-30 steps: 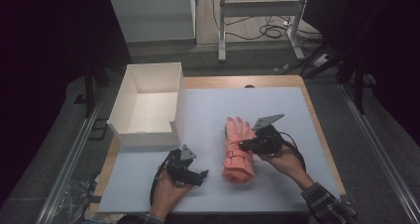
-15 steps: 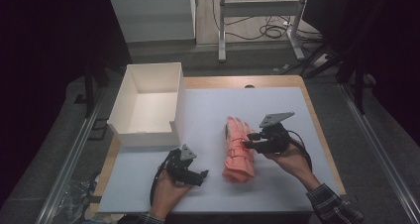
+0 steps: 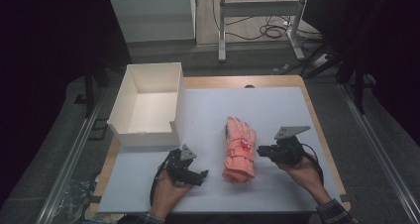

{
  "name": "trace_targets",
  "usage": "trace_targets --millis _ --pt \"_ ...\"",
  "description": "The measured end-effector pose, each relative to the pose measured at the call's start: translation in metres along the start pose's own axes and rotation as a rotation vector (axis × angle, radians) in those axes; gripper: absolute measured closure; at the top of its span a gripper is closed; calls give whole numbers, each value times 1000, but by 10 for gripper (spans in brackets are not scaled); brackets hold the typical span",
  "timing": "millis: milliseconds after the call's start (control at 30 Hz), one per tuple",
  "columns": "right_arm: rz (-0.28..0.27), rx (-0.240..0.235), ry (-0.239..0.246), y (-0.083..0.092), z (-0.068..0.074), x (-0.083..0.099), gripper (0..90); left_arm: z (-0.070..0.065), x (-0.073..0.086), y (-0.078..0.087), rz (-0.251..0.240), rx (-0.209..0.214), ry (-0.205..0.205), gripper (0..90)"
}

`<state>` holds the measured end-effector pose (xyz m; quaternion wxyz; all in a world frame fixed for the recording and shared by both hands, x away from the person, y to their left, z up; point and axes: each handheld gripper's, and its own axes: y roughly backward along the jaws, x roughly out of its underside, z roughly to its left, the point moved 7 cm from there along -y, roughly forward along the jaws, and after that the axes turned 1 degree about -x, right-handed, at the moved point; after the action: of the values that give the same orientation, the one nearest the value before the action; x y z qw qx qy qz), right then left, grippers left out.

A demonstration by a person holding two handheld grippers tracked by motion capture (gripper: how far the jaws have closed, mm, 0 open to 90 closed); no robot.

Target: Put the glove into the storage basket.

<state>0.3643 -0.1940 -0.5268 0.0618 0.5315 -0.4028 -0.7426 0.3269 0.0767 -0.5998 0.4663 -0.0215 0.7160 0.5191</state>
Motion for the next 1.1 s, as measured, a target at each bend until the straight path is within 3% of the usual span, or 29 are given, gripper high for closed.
trace_targets --millis 167,433,1100 --pt "22 -9 6 -9 13 28 885 0 0 0 0 0 0 12" --pt "8 -38 9 -13 30 45 888 0 0 0 0 0 0 12" --pt "19 -75 33 -43 53 34 887 0 0 0 0 1 1 12"
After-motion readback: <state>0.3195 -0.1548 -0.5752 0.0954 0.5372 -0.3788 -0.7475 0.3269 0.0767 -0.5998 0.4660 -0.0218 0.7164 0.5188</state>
